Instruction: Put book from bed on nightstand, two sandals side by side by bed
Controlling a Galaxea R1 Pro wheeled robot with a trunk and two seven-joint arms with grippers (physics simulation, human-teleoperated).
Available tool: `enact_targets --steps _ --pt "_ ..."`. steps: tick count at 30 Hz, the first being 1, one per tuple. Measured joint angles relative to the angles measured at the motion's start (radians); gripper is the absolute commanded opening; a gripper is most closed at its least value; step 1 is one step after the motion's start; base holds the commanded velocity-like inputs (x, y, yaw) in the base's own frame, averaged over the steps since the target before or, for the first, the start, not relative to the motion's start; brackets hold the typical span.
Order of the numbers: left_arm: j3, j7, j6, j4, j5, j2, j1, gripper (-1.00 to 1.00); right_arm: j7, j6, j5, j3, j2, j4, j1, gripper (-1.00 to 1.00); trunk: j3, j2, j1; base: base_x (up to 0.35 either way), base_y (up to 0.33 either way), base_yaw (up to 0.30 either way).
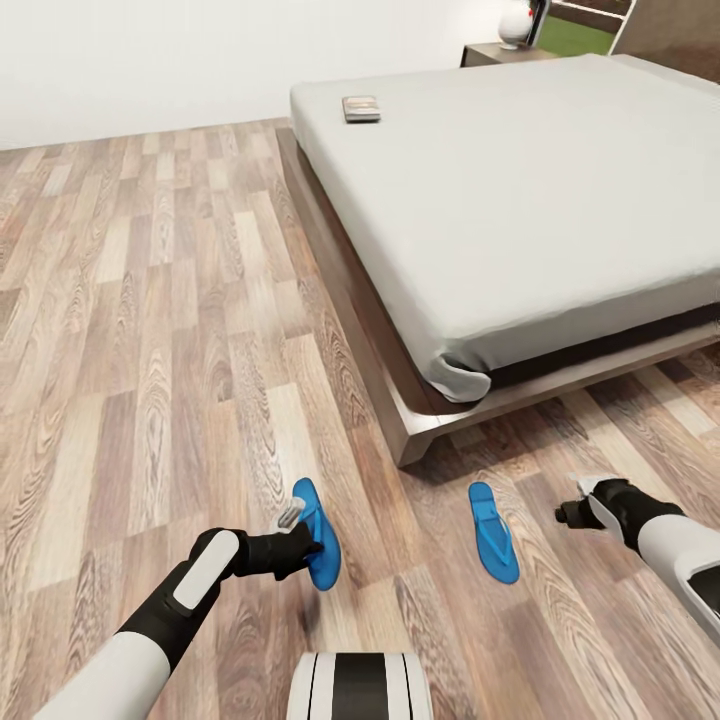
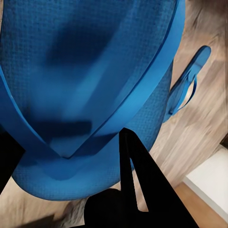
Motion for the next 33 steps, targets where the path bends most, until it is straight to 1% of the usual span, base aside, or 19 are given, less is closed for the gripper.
enact_targets --steps 2,4,5,8,9,11,13,14,15,17,19,20,21,26,28,29,30,31,33 --pt "0.0 0.0 -0.001 0.0 0.0 0.0 0.0 -1.0 0.001 -0.029 -0.049 0.0 -0.006 0.048 0.001 1.0 0.008 0.0 -0.001 0.0 0.0 0.0" --pt "0.0 0.0 -0.001 0.0 0.0 0.0 0.0 -1.0 0.0 -0.054 -0.129 0.001 -0.011 0.091 0.004 1.0 0.015 0.001 -0.002 0.0 0.0 0.0" --pt "0.0 0.0 -0.002 0.0 0.0 0.0 0.0 -1.0 0.0 -0.058 -0.151 0.0 -0.012 0.098 0.004 1.0 0.019 0.001 -0.002 0.0 0.0 0.0" --pt "0.0 0.0 -0.002 0.0 -0.001 0.0 0.0 -1.0 0.0 -0.071 -0.253 0.0 -0.014 0.116 0.006 1.0 0.031 0.002 -0.004 0.0 0.0 0.0" --pt "-0.001 0.0 -0.002 0.001 0.0 0.0 0.0 -1.0 0.0 -0.073 -0.272 0.0 -0.014 0.118 0.006 1.0 0.035 0.002 -0.004 0.0 0.0 0.0" --pt "-0.001 0.0 -0.003 0.0 0.0 0.0 -0.001 -1.0 0.001 -0.076 -0.346 0.002 -0.014 0.122 0.011 1.0 0.043 0.003 -0.005 0.0 0.0 0.0" --pt "-0.001 0.0 -0.004 0.001 -0.001 0.0 0.0 -1.0 0.001 -0.078 -0.385 0.002 -0.014 0.123 0.015 1.0 0.05 0.003 -0.006 0.0 0.0 0.0" --pt "-0.001 0.0 -0.004 0.001 0.0 0.0 0.0 -1.0 0.001 -0.078 -0.423 0.002 -0.014 0.124 0.021 1.0 0.054 0.003 -0.006 0.0 0.0 0.0" --pt "-0.001 0.0 -0.004 0.001 -0.001 0.0 0.0 -1.0 0.001 -0.078 -0.46 0.002 -0.014 0.124 0.029 1.0 0.058 0.004 -0.007 0.0 0.0 0.0" --pt "-0.001 0.0 -0.005 0.001 -0.001 -0.001 0.0 -1.0 0.001 -0.079 -0.513 0.002 -0.015 0.124 0.046 1.0 0.066 0.004 -0.008 0.0 0.0 0.0" --pt "-0.001 0.0 -0.005 0.001 -0.001 -0.001 0.0 -1.0 0.001 -0.079 -0.546 0.001 -0.015 0.124 0.059 1.0 0.074 0.004 -0.009 0.0 0.0 0.0" --pt "-0.002 0.0 -0.005 0.001 0.0 -0.002 0.0 -1.0 0.0 -0.083 -0.603 0.001 -0.016 0.125 0.088 1.0 0.077 0.005 -0.009 0.0 0.0 0.0" --pt "-0.003 0.0 -0.005 0.001 -0.001 -0.003 0.0 -1.0 0.0 -0.084 -0.62 0.0 -0.016 0.125 0.097 1.0 0.081 0.005 -0.009 0.0 0.0 0.0" --pt "-0.003 0.001 -0.006 0.002 -0.001 -0.006 0.0 -1.0 0.0 -0.111 -0.767 0.0 -0.042 0.124 0.167 1.0 0.101 0.006 -0.012 0.0 0.0 0.0" --pt "-0.003 0.002 -0.006 0.002 -0.002 -0.006 0.0 -1.0 0.001 -0.13 -0.867 0.0 -0.05 0.124 0.194 1.0 0.108 0.007 -0.013 0.0 0.0 0.0" --pt "-0.003 0.002 -0.006 0.002 -0.002 -0.006 0.0 -1.0 0.002 -0.136 -0.893 -0.001 -0.053 0.124 0.198 1.0 0.112 0.007 -0.013 0.0 0.0 0.0" --pt "-0.003 0.002 -0.006 0.002 -0.002 -0.006 0.0 -1.0 0.001 -0.147 -0.941 -0.001 -0.058 0.124 0.204 1.0 0.116 0.007 -0.013 0.0 0.0 0.0" --pt "-0.003 0.002 -0.006 0.002 -0.002 -0.006 0.0 -1.0 0.001 -0.152 -0.965 -0.001 -0.06 0.124 0.207 1.0 0.12 0.007 -0.014 0.0 0.0 0.0" --pt "-0.003 0.002 -0.007 0.003 -0.003 -0.006 0.0 -1.0 0.001 -0.164 -1.046 -0.001 -0.075 0.124 0.221 1.0 0.128 0.008 -0.015 0.0 0.0 0.0"
